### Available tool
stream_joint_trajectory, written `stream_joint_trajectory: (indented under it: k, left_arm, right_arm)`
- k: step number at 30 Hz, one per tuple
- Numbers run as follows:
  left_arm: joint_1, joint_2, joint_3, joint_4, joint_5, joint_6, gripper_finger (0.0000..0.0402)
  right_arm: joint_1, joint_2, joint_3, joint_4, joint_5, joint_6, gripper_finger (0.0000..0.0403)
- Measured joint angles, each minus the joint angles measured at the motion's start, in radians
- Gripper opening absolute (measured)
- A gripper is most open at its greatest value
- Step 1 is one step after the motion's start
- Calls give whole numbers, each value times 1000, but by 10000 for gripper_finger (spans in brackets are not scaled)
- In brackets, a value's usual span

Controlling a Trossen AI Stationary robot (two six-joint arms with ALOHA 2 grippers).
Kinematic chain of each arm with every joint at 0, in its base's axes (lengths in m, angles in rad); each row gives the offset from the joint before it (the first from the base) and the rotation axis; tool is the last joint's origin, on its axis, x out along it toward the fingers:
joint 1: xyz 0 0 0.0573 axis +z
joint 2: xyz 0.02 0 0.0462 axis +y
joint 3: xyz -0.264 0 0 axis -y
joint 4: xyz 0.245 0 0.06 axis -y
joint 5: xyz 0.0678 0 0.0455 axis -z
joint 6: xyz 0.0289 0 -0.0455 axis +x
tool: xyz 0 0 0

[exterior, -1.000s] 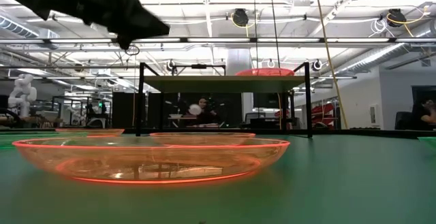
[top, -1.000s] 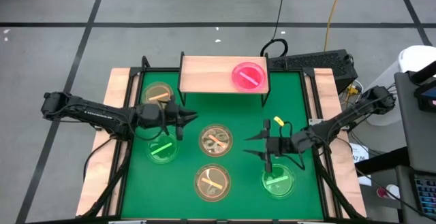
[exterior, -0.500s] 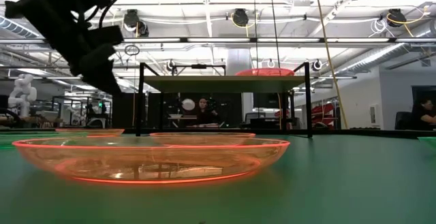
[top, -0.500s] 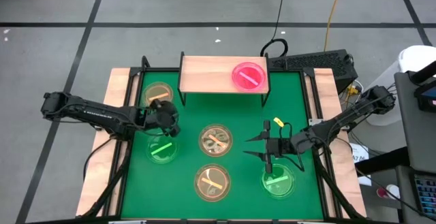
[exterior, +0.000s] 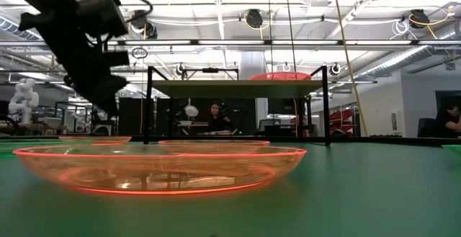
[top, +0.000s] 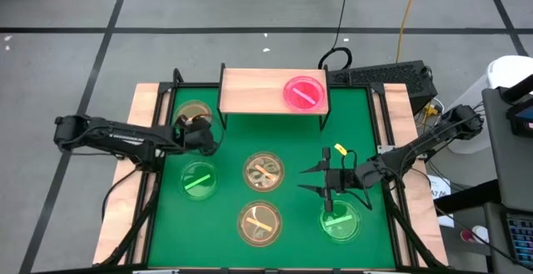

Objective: Place and stack plates onto a shelf
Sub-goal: Stack the top orange plate on top of the pink plate on the shelf

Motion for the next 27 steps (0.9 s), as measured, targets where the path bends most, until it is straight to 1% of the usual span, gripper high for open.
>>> stream_joint_trajectory:
  k: [5, 8, 15, 18, 27]
  left_arm:
    - [63, 67, 0, -66, 81, 17, 81]
    - [83, 102, 0, -78, 95, 24, 81]
    - [127, 171, 0, -77, 95, 57, 81]
    - [152, 196, 0, -76, 76, 58, 81]
    - [210, 233, 0, -74, 62, 55, 81]
  right_arm:
    - [0, 0, 0, 4, 0, 1, 155]
    - [0, 0, 0, 7, 0, 0, 155]
    - [0, 0, 0, 7, 0, 3, 155]
    - [0, 0, 0, 7, 0, 4, 155]
    - [0, 0, 0, 4, 0, 8, 155]
